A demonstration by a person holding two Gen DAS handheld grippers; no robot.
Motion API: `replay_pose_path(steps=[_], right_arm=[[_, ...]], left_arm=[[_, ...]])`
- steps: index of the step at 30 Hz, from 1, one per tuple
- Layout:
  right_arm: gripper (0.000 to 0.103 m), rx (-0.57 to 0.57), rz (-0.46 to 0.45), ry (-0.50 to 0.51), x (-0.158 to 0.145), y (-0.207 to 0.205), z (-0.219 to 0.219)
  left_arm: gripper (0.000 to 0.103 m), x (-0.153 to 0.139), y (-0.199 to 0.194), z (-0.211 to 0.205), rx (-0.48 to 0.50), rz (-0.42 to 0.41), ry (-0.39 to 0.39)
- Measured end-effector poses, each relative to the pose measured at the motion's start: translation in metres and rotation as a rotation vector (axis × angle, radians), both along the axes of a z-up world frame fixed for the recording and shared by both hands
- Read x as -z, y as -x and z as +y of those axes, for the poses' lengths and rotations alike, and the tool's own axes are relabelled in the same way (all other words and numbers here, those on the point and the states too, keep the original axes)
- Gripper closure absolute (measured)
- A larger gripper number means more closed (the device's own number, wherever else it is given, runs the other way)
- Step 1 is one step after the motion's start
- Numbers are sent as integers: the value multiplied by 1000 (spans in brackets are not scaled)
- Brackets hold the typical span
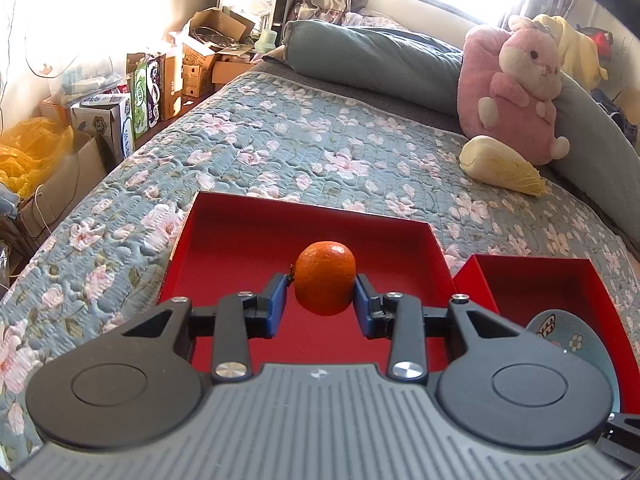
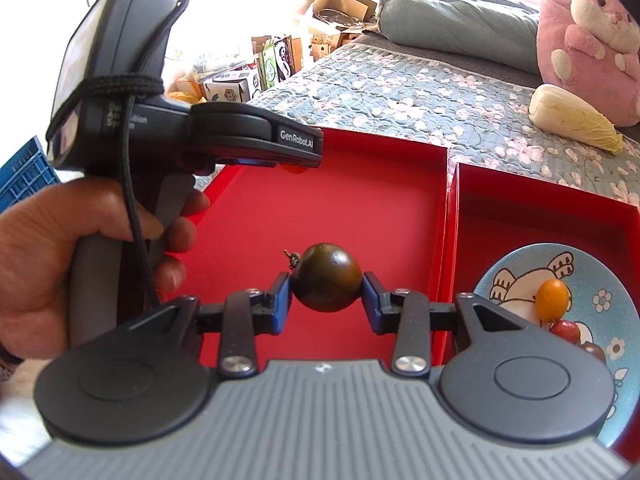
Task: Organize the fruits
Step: 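Carry both held tomatoes over the blue plate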
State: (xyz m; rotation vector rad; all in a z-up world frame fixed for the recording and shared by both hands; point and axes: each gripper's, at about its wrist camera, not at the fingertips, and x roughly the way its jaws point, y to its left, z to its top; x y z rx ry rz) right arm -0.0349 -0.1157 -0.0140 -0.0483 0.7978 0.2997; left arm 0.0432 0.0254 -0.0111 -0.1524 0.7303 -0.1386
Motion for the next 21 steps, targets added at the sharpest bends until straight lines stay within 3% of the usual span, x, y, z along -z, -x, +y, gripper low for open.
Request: replay_pose_path(steps=[21], right_arm=[[62, 50, -57, -37, -17, 46, -47]], left_arm=[[61, -14, 67, -36, 61, -48, -52]])
